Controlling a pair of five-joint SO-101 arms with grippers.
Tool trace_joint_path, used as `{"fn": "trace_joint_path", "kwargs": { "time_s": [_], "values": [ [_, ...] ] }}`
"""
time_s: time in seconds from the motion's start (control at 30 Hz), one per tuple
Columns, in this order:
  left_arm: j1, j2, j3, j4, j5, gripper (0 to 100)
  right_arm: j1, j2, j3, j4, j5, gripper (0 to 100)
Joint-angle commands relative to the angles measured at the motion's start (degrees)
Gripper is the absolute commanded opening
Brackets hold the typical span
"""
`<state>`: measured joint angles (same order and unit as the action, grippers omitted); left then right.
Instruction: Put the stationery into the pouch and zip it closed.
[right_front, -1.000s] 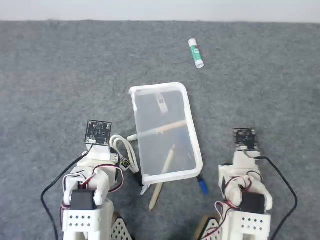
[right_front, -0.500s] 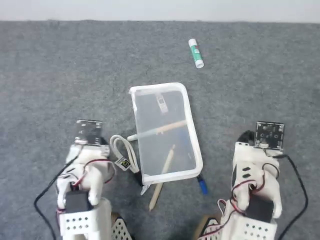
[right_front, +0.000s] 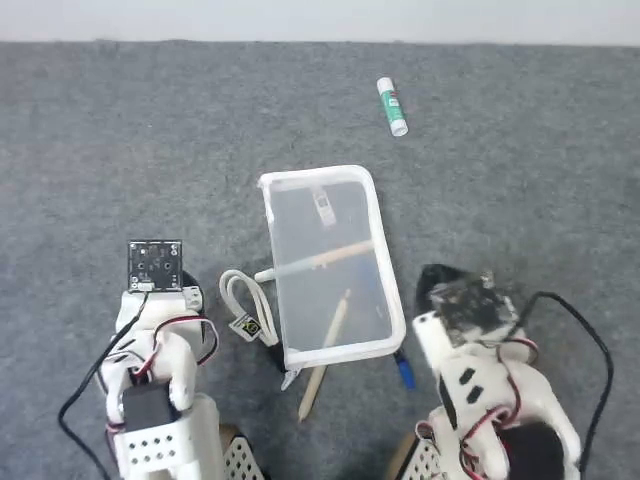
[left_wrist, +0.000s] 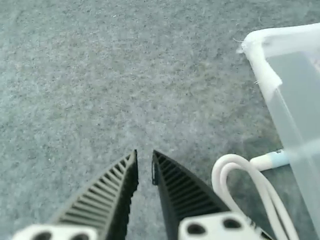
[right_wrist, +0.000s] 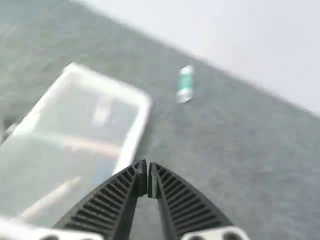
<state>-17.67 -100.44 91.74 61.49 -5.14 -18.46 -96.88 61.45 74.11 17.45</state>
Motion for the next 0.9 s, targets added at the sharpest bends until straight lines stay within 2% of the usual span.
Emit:
{"fn": "trace_joint_path", "kwargs": {
  "time_s": [0.0, 0.13, 0.3, 0.5, 0.77, 0.87],
  "values": [
    [-0.3, -0.7, -3.1, 0.3, 0.2, 5, -7.8, 10.9, -3.8, 1.8, 0.5, 0.8],
    [-0.3, -0.7, -3.1, 0.3, 0.2, 5, -16.0, 21.8, -3.8, 1.4, 0.0, 0.9],
    [-0.3, -0.7, -3.1, 0.2, 0.2, 5, -24.3, 32.3, -3.9, 0.6, -6.2, 1.7],
    [-0.4, -0.7, -3.1, 0.0, 0.2, 5, -31.0, 40.7, -3.9, 0.0, -14.8, 10.7],
    [-0.4, -0.7, -3.1, 0.0, 0.2, 5, -37.7, 51.1, -3.9, -6.4, -16.7, 10.8],
    [-0.4, -0.7, -3.1, 0.0, 0.2, 5, -39.2, 55.8, -3.9, -10.0, -19.5, 10.8]
  ]
}}
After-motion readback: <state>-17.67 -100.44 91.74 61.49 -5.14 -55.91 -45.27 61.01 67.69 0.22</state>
